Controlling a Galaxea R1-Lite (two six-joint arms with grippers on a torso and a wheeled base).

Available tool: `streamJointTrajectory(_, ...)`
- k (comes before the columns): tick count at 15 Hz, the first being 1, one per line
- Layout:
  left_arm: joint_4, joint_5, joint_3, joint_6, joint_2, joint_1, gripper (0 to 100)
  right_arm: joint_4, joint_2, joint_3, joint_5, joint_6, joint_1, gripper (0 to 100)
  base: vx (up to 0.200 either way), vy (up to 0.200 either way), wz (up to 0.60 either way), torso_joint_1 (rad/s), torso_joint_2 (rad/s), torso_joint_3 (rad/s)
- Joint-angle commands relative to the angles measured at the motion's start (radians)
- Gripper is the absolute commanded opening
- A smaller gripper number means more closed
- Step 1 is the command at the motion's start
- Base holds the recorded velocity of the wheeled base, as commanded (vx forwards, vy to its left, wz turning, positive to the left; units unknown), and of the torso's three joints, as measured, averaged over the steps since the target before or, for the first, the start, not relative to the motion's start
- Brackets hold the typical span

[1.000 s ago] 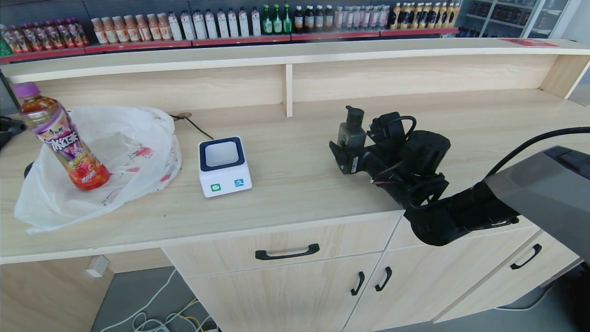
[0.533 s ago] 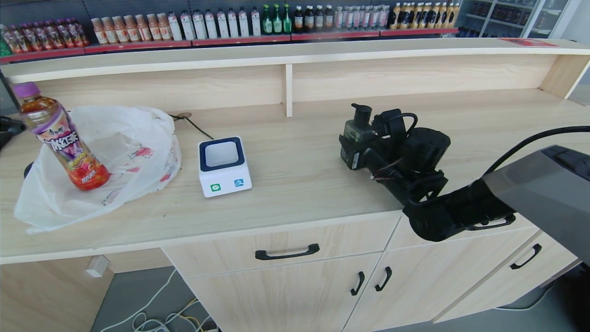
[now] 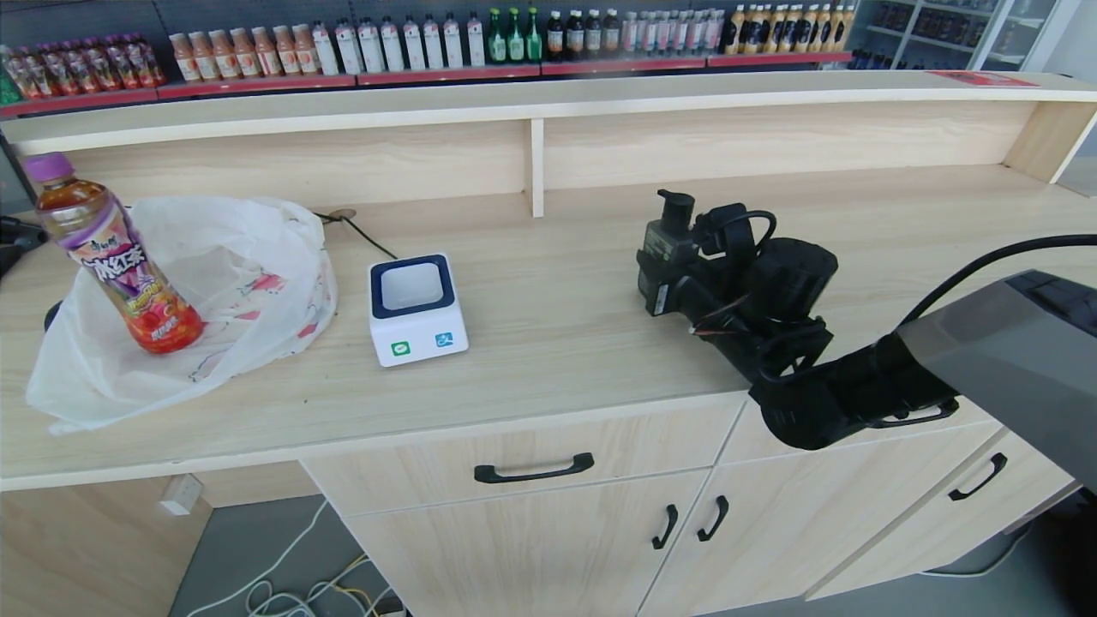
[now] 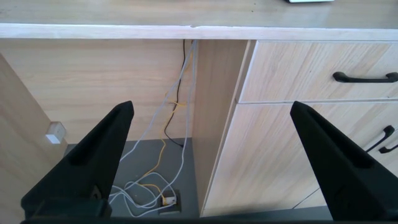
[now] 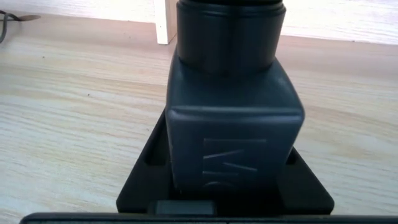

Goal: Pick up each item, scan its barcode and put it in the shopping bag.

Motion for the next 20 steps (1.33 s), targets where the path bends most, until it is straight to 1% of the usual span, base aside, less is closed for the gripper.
streamJointTrajectory(1, 0.000, 0.000, 0.000, 0.000, 0.000, 0.000, 100, -0.004, -0.016, 0.001, 0.000, 0.000, 0.000, 0, 0.000, 0.000, 0.00, 0.000, 0.00, 0.000)
streamJointTrajectory(4, 0.000, 0.000, 0.000, 0.000, 0.000, 0.000, 100, -0.044, -0.019, 0.004, 0.000, 0.000, 0.002, 0, 0.000, 0.000, 0.00, 0.000, 0.00, 0.000)
streamJointTrajectory(5, 0.000, 0.000, 0.000, 0.000, 0.000, 0.000, 100, -0.073, -0.028, 0.024, 0.005, 0.000, 0.006, 0, 0.000, 0.000, 0.00, 0.000, 0.00, 0.000)
streamJointTrajectory(8, 0.000, 0.000, 0.000, 0.000, 0.000, 0.000, 100, -0.102, -0.082, 0.099, 0.022, -0.003, 0.014, 0, 0.000, 0.000, 0.00, 0.000, 0.00, 0.000)
streamJointTrajectory(12, 0.000, 0.000, 0.000, 0.000, 0.000, 0.000, 100, -0.196, -0.163, 0.237, 0.035, -0.002, 0.028, 0, 0.000, 0.000, 0.00, 0.000, 0.00, 0.000)
streamJointTrajectory(16, 0.000, 0.000, 0.000, -0.002, 0.000, 0.000, 100, -0.381, -0.269, 0.466, 0.043, -0.003, 0.037, 0, 0.000, 0.000, 0.00, 0.000, 0.00, 0.000)
streamJointTrajectory(17, 0.000, 0.000, 0.000, 0.000, 0.000, 0.000, 100, -0.381, -0.300, 0.519, 0.040, -0.002, 0.046, 0, 0.000, 0.000, 0.00, 0.000, 0.00, 0.000)
streamJointTrajectory(20, 0.000, 0.000, 0.000, 0.000, 0.000, 0.000, 100, -0.381, -0.458, 0.731, 0.040, -0.002, 0.112, 0, 0.000, 0.000, 0.00, 0.000, 0.00, 0.000)
